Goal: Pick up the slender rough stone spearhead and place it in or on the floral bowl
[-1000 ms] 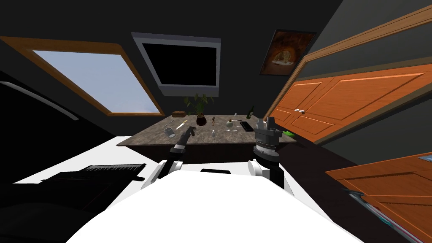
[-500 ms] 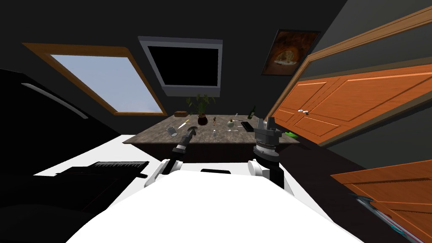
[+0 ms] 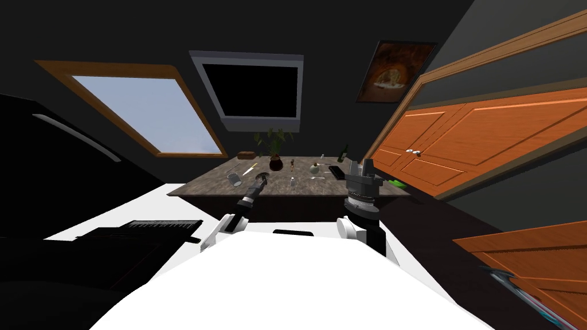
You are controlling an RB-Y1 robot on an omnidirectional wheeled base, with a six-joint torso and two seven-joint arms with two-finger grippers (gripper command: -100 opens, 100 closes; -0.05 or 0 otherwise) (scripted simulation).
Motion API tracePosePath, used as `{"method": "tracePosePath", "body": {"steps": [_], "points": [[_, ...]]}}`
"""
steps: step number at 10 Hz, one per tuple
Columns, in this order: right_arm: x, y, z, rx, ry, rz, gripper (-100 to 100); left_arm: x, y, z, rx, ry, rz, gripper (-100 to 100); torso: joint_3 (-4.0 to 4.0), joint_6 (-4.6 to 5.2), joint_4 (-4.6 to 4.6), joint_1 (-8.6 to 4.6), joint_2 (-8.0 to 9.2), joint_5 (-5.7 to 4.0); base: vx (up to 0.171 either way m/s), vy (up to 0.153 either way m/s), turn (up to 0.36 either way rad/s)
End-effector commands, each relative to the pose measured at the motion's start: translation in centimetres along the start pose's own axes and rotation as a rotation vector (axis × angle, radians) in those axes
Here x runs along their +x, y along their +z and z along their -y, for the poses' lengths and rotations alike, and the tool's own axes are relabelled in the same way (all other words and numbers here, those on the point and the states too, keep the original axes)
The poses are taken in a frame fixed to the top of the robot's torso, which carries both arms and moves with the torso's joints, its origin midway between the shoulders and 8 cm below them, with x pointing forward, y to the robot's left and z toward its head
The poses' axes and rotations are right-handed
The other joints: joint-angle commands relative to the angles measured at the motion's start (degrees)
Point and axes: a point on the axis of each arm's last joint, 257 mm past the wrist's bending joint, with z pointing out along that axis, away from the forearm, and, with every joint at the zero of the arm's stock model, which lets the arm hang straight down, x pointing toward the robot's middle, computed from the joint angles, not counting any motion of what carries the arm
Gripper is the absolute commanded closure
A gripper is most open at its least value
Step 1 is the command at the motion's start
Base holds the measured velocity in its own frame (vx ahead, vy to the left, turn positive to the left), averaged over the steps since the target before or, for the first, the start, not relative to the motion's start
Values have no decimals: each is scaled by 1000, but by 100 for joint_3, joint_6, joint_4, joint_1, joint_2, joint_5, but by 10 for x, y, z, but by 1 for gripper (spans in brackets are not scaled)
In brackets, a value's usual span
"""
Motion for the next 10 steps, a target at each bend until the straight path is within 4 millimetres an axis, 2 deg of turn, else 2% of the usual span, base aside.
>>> {"method": "tracePosePath", "body": {"steps": [1, 6, 10], "points": [[0, 0, 0, 0, 0, 0, 0, 14, 0, -9, -7, 60, -36, -100, 0, 0, 0, 0, 0, 0, 44, 35, -14], [0, 0, 0, 0, 0, 0, 0, 53, 2, -38, -6, 233, -143, -100, -4, 0, -2, -1, -6, 0, 56, 36, -31], [0, 0, 0, 0, 0, 0, 0, 72, 2, -55, 3, 335, -203, -100, -3, 0, -1, -5, -5, -1, 55, 29, -30]]}}
